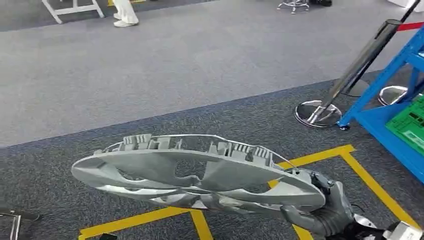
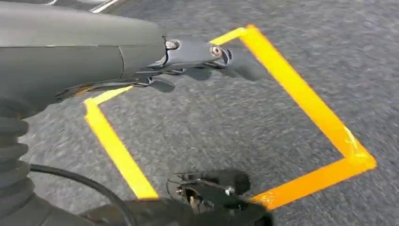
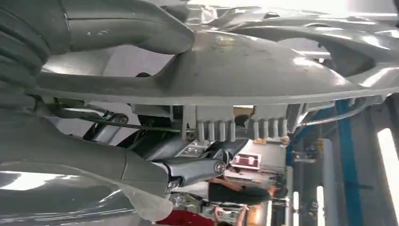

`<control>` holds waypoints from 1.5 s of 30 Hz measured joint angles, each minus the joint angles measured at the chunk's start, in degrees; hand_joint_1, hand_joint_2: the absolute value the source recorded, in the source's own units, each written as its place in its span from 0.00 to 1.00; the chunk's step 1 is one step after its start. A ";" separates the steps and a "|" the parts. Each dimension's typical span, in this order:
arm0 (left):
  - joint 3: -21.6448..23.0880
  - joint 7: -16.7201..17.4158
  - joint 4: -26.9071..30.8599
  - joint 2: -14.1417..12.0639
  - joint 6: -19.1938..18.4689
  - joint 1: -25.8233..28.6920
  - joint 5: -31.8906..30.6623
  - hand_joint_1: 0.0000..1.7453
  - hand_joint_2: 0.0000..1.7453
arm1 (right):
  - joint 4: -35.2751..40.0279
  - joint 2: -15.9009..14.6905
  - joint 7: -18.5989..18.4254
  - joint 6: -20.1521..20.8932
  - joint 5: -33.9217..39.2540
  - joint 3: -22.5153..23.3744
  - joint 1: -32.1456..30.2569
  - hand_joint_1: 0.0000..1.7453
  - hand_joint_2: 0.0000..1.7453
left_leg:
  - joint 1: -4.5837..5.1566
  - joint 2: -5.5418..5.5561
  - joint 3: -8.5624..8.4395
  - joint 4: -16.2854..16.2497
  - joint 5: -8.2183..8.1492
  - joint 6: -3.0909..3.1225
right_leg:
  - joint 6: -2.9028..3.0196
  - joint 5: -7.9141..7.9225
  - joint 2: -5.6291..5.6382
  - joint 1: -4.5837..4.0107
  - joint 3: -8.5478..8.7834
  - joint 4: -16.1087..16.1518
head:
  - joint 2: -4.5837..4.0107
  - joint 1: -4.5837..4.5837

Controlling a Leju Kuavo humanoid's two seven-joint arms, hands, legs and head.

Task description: Take the parts from the cabinet and place them on the table.

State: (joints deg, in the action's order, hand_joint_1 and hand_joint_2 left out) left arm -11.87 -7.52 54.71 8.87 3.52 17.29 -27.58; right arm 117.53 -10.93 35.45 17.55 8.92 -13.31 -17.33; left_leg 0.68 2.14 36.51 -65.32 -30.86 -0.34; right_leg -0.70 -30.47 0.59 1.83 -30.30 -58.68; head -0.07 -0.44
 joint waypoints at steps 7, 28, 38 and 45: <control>-0.52 0.09 1.29 0.15 -1.07 1.24 -0.11 0.00 1.00 | 0.13 -0.02 0.66 0.63 -0.59 0.00 -0.02 1.00 1.00 | -1.60 -3.49 -1.33 1.39 3.33 -1.08 | -0.47 -0.56 -5.46 -0.12 0.51 0.00 | 0.00 0.02; -2.25 -0.09 4.44 1.18 -1.77 2.87 -0.52 0.00 1.00 | -0.04 0.17 0.24 3.08 -0.55 -0.20 1.39 1.00 1.00 | -0.01 6.15 -2.14 5.91 4.24 1.92 | -0.80 0.63 3.21 -0.85 -1.42 -0.33 | 0.00 0.72; -3.52 -0.04 5.58 1.73 -2.80 4.26 -1.29 0.00 1.00 | -0.53 0.20 -0.39 5.34 -0.28 -0.11 2.72 1.00 1.00 | -1.47 -2.56 1.28 -1.76 2.47 -0.69 | -0.13 0.03 -5.04 -0.43 0.00 0.52 | 0.00 0.33; -6.10 0.20 8.96 3.43 -5.14 6.63 -2.93 0.00 1.00 | -1.36 0.42 -0.63 7.08 -0.13 -0.57 4.69 1.00 1.00 | -0.45 -3.69 -3.16 6.72 3.84 2.08 | -2.87 -1.70 -7.21 -0.12 1.65 0.82 | 0.00 0.37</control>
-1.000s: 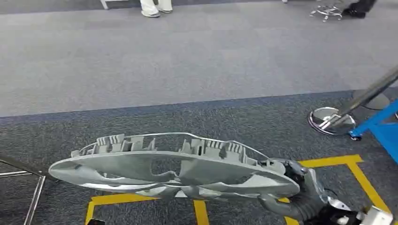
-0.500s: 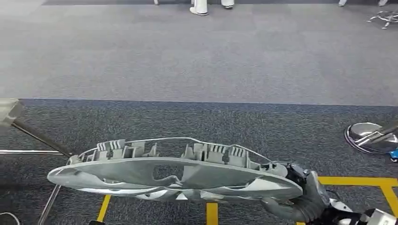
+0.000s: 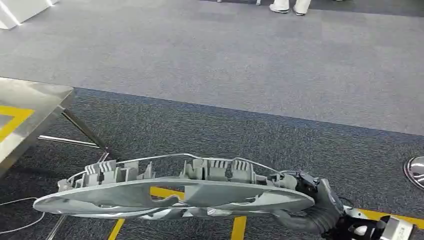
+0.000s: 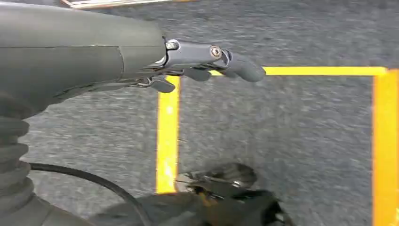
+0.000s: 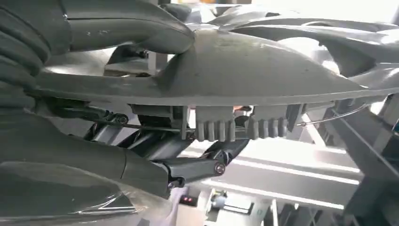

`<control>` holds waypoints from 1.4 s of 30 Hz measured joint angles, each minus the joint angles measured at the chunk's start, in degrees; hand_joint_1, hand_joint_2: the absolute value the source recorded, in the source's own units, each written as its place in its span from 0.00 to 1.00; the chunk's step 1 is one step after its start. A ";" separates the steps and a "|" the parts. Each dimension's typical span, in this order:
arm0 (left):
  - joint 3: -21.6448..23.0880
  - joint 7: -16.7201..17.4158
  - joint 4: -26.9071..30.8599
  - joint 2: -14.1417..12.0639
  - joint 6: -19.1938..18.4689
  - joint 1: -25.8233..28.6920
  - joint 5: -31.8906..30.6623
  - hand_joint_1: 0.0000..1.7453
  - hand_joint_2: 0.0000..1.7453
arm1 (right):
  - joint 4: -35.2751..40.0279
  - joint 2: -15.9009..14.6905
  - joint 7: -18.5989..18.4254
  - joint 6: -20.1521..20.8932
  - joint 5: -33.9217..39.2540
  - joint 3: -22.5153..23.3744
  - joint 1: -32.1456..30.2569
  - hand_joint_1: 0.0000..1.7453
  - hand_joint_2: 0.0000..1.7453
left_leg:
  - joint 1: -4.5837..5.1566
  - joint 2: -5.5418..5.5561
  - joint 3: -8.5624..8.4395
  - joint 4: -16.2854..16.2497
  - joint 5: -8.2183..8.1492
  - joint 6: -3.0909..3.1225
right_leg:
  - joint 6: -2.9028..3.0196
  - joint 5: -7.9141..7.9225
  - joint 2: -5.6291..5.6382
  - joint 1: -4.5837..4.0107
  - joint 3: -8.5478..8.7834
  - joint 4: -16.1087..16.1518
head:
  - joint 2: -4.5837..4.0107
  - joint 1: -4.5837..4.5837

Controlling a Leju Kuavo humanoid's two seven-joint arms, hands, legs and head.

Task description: Take the parts from the cabinet and place them on the table.

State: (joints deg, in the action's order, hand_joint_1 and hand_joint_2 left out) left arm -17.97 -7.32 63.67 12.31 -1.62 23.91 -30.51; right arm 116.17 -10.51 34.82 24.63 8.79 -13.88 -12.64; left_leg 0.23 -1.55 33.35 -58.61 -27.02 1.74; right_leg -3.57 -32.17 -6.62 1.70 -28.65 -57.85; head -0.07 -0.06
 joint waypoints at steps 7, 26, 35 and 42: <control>-1.70 0.48 2.69 1.88 -1.51 0.99 -0.76 0.00 1.00 | -1.38 0.09 -0.11 1.03 0.46 -0.31 0.66 1.00 1.00 | 0.52 5.33 -0.61 0.09 -0.26 1.17 | 0.82 -2.27 6.65 -0.53 -9.63 -14.31 | 0.00 0.57; -9.53 -1.40 6.31 5.86 -6.67 0.89 -6.30 0.00 1.00 | -3.02 1.22 -0.07 4.02 0.92 -0.39 5.29 1.00 1.00 | 0.91 -4.09 0.53 -0.50 -0.04 -1.16 | 2.19 1.19 0.66 -1.01 -1.12 -0.27 | 0.00 -0.13; -12.74 -3.36 6.38 7.41 -7.89 -0.84 -9.35 0.00 1.00 | -3.87 1.53 -0.31 4.20 1.27 -1.11 6.66 1.00 1.00 | 0.23 2.66 0.10 0.38 0.34 1.12 | 0.59 -6.43 6.45 -0.53 -9.18 -16.58 | 0.00 0.59; -14.53 -4.50 6.36 8.06 -9.20 -1.68 -11.52 0.00 1.00 | -4.46 1.73 -0.92 4.20 1.95 -1.40 7.13 1.00 1.00 | 0.05 8.14 0.28 -0.66 -0.47 -0.12 | 0.82 3.22 10.74 0.03 -4.14 -1.16 | 0.00 0.50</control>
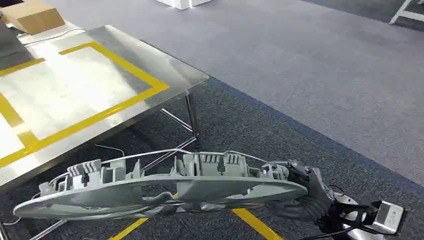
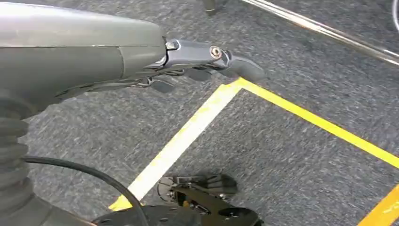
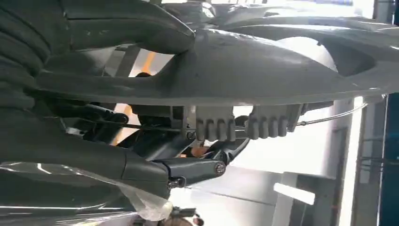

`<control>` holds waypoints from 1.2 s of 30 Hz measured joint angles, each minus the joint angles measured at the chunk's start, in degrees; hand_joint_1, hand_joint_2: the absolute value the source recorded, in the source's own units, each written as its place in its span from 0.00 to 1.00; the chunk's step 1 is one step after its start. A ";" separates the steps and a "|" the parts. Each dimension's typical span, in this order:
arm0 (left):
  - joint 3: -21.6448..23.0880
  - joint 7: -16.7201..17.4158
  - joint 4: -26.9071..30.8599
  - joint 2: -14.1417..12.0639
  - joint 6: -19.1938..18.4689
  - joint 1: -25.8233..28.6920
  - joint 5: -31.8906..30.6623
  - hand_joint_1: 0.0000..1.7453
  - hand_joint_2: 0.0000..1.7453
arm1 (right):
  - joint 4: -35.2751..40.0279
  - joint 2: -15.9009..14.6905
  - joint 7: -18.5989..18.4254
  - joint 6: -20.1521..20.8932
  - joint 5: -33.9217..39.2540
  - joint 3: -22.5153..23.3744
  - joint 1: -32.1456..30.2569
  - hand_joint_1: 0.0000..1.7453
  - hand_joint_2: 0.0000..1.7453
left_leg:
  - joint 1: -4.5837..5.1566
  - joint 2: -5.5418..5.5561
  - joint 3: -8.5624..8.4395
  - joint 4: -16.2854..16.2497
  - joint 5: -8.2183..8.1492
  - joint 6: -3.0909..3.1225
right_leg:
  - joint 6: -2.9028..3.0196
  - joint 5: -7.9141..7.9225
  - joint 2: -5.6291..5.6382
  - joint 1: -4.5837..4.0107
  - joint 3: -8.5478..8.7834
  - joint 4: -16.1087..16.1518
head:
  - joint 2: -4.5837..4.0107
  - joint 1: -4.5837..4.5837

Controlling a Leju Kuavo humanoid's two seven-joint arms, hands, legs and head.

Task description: Take the parts from the cabinet and place them on the table.

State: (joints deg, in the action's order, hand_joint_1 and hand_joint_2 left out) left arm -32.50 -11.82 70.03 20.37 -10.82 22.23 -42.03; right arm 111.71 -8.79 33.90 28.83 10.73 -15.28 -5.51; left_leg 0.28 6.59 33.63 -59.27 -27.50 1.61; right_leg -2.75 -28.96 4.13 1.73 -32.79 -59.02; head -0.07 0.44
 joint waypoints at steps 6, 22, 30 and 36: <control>-1.05 -0.28 0.00 0.20 -0.41 -0.11 -0.48 0.00 1.00 | -0.17 0.28 -0.42 0.00 0.13 0.00 0.35 1.00 1.00 | -0.15 -4.87 3.24 -6.73 -3.99 -1.89 | 1.83 -0.26 -3.83 -0.14 0.75 0.47 | 0.00 -0.72; -1.62 -0.72 0.00 0.30 -1.68 -0.57 0.07 0.00 1.00 | -0.26 0.41 -0.35 -0.22 0.02 -0.20 0.22 1.00 1.00 | 0.17 -6.74 -0.55 1.42 0.47 1.47 | -0.38 -7.07 -4.79 -0.82 -1.86 -8.90 | 0.00 0.05; -1.70 -0.87 -0.22 0.50 -1.49 -0.67 0.15 0.00 1.00 | -0.39 0.41 -0.31 -0.24 0.02 -0.44 0.23 1.00 1.00 | 0.37 -3.87 -2.14 0.25 -2.11 0.22 | -0.26 0.73 -3.64 -0.61 -0.66 0.42 | 0.00 0.20; -1.68 -1.03 -0.26 0.46 -1.38 -0.77 0.22 0.00 1.00 | -0.42 0.44 -0.24 -0.48 -0.15 -0.44 0.19 1.00 1.00 | 0.17 -5.55 -0.59 -4.10 -4.77 -1.38 | 1.98 -0.05 -4.21 -0.35 0.36 0.47 | 0.00 -0.74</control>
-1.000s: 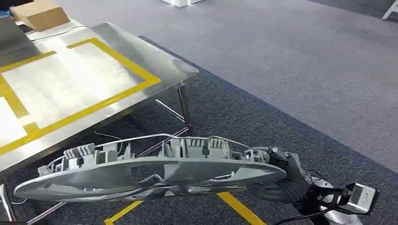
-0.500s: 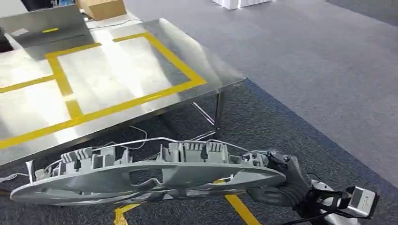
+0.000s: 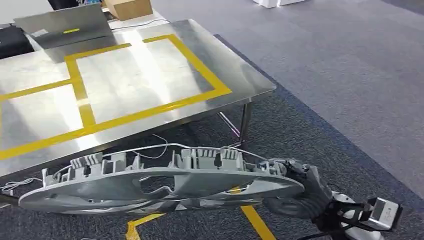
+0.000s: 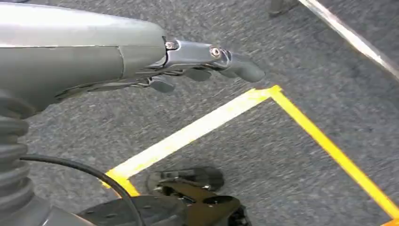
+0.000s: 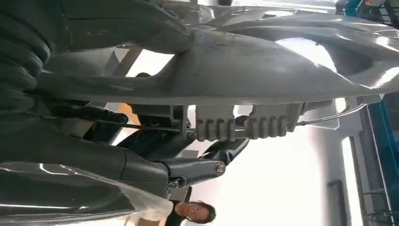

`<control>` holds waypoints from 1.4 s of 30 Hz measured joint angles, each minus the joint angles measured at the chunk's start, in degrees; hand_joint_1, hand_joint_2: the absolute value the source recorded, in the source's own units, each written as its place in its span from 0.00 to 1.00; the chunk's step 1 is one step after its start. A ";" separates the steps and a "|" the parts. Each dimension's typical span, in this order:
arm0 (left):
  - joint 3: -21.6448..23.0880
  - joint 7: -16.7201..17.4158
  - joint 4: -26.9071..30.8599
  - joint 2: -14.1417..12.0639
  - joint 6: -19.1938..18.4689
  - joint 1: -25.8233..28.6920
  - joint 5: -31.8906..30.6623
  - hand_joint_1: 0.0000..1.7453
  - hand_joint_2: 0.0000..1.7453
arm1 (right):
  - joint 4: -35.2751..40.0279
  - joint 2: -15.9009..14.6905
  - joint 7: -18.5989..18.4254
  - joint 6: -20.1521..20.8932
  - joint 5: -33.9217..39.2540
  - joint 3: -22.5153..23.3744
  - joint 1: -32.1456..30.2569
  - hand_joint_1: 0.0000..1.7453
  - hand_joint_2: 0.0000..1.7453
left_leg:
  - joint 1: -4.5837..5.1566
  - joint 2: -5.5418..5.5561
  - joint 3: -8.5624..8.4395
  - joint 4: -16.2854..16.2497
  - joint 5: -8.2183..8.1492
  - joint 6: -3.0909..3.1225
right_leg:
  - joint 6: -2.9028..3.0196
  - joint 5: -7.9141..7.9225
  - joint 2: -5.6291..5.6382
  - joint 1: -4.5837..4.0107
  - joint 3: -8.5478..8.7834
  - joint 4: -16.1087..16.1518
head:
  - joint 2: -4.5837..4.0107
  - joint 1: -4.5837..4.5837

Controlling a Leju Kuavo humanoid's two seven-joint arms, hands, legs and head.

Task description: Take the parts from the cabinet and place them on the table.

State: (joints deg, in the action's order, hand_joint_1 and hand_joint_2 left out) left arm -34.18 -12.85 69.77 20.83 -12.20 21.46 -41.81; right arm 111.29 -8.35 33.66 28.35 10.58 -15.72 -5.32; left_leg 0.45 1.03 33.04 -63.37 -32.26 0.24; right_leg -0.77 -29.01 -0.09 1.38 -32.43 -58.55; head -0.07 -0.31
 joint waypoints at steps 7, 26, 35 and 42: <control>-0.02 0.00 -0.07 -0.02 0.02 0.18 0.00 0.00 1.00 | 0.00 0.00 0.11 -0.41 -0.15 0.00 -0.03 1.00 1.00 | -0.66 -0.35 5.06 -2.71 5.72 0.00 | -0.31 -2.80 -0.46 -0.03 3.41 0.01 | 0.00 0.11; -0.68 -0.24 -0.33 0.24 0.33 -0.10 -0.04 0.00 1.00 | 0.00 0.00 0.26 -0.48 -0.22 -0.15 -0.02 1.00 1.00 | 0.00 0.01 -3.32 4.49 0.54 1.16 | -1.29 0.74 -0.04 -0.68 -2.92 -1.16 | 0.00 0.72; -0.74 -0.33 -0.46 0.15 0.35 -0.15 -0.04 0.00 1.00 | 0.00 0.00 0.26 -0.50 -0.28 -0.13 0.00 1.00 1.00 | -0.80 -0.36 6.22 -11.29 -5.61 -1.07 | 0.26 -1.28 -0.17 -0.24 1.18 -0.22 | 0.00 0.38; -0.92 -0.42 -0.63 0.15 0.90 -0.32 -0.31 0.00 1.00 | 0.02 0.00 0.83 -1.07 -2.01 -0.17 0.20 1.00 1.00 | 0.33 -0.92 3.46 3.11 6.27 0.93 | -1.39 -3.65 -0.77 -0.21 4.39 0.85 | 0.00 0.55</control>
State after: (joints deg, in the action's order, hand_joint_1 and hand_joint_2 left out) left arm -35.10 -13.27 69.14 20.98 -11.30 21.14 -42.12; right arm 111.32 -8.35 34.49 27.28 8.57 -15.89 -5.13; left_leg 0.78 0.12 36.49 -60.26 -25.99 1.17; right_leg -2.16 -32.66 -0.86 1.17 -28.04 -57.70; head -0.07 0.24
